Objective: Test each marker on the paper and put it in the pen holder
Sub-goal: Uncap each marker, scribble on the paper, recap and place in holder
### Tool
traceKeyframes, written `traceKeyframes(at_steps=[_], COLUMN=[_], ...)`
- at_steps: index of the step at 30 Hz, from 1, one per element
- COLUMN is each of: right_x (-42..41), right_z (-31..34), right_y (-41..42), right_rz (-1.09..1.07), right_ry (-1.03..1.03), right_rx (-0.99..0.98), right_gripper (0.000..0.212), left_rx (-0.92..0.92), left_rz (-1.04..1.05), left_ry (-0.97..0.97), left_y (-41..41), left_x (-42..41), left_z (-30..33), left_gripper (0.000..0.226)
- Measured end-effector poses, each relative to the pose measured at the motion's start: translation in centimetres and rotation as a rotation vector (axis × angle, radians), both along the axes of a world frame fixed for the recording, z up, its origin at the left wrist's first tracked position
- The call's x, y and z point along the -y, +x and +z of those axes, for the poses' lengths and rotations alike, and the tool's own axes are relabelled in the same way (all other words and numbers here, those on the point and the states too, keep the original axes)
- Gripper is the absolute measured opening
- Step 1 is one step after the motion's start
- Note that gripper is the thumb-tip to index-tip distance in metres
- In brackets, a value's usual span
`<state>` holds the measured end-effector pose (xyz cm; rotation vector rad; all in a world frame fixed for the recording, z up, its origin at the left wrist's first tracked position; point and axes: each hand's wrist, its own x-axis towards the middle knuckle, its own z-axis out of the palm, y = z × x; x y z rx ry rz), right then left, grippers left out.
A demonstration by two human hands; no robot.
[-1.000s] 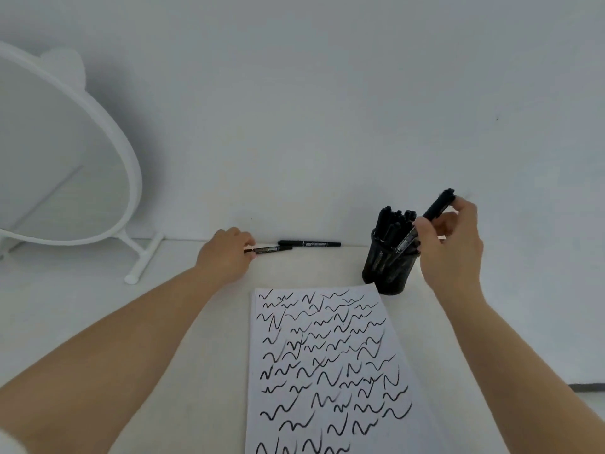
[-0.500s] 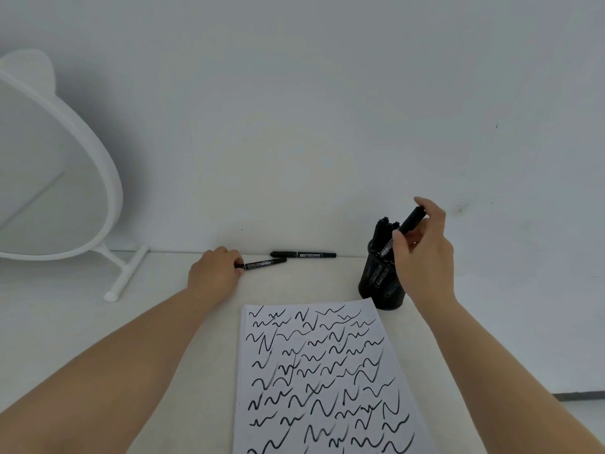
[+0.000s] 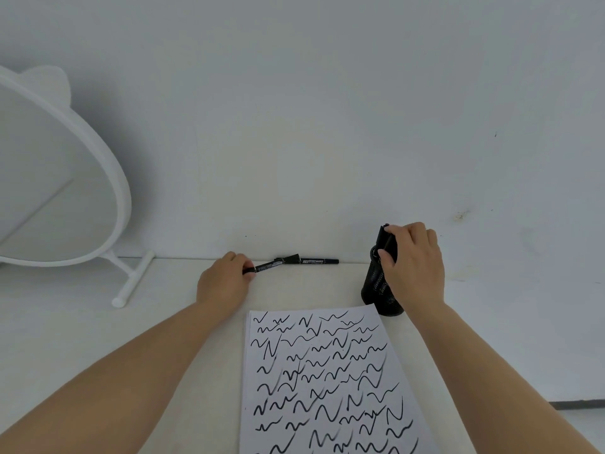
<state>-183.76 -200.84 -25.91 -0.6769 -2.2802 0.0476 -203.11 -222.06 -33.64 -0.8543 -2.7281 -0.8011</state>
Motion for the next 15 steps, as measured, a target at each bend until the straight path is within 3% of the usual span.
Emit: traceKeyframes(at_steps=[5, 11, 13, 15], right_x=[0.4, 1.8, 3.1, 4.9], right_z=[0.1, 0.9, 1.1, 1.2], right_y=[0.4, 1.6, 2.3, 3.4], right_rz=[-0.014, -0.004, 0.051, 0.156], right_ry=[0.073, 0.081, 0.01, -0.205], right_rx=[0.084, 0.116, -0.008, -0.103], right_gripper=[0.034, 0.047, 0.035, 0.017], left_rx=[0.053, 0.145, 0.191, 0.238], left_rz=[-0.039, -0.157, -0.217, -0.276], left_ry=[0.11, 0.17, 0.245, 0.331], left_y=[2.0, 5.6, 7.2, 9.1], left_x=[-0.5, -0.6, -0.5, -0.4], left_z=[1.4, 3.2, 4.1, 4.9], left_gripper=[0.011, 0.012, 0.006, 0.001])
